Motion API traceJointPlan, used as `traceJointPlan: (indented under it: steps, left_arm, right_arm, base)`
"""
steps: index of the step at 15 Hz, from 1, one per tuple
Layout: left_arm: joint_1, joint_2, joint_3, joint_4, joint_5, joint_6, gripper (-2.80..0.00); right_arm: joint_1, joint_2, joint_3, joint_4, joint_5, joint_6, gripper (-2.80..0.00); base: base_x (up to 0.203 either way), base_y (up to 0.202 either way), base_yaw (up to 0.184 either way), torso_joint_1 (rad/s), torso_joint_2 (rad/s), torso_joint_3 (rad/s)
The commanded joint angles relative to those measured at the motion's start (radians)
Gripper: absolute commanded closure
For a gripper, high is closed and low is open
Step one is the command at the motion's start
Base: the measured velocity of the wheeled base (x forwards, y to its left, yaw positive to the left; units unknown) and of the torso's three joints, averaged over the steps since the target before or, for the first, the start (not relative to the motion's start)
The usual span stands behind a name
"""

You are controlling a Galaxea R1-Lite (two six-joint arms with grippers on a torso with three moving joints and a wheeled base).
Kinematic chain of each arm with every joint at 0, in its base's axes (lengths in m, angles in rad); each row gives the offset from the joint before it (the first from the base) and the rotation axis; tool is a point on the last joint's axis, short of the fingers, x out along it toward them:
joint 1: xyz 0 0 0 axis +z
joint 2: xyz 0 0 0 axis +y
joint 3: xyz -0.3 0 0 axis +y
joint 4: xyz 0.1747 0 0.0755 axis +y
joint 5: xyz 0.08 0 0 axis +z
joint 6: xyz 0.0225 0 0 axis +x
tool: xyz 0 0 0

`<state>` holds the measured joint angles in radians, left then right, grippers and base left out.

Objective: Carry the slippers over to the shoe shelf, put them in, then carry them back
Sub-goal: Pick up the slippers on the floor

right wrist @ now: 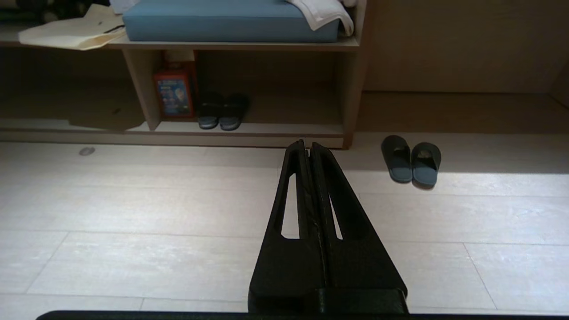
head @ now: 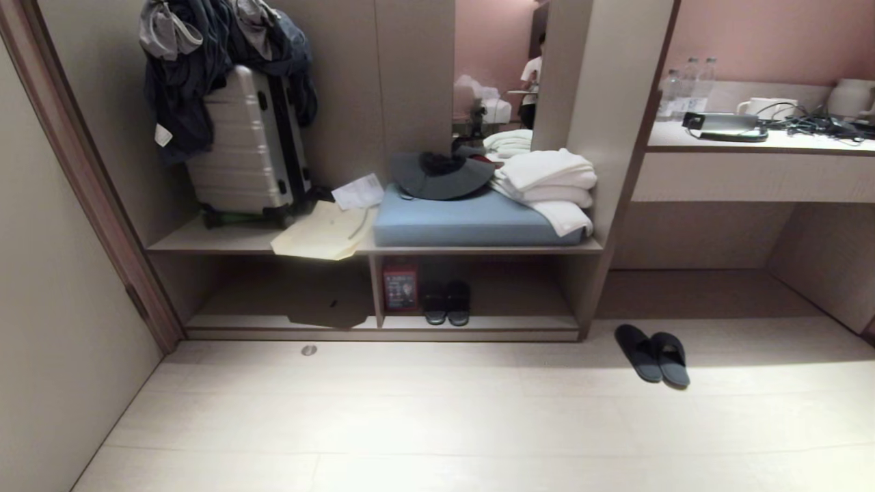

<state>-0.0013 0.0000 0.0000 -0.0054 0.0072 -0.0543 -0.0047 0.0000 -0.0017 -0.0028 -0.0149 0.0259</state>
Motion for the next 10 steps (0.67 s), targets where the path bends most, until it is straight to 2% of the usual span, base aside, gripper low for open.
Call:
traceJointPlan:
  steps: [1,10]
  left_arm:
    - [0.0,0.0,0.0,-0.001,0.0,-0.001,0.0]
    - [0.0,0.0,0.0,-0.001,0.0,-0.001,0.0]
  right_arm:
    - [0.0,-0.002,0.0,0.0,0.0,0.0,0.0]
    - [0.0,-0.002,0.0,0.0,0.0,0.0,0.0]
  base:
    - [0.198,0.0,0.0,0.001,0.0,0.005]
    - [0.195,0.0,-0.001,0.003,0.0,0.002]
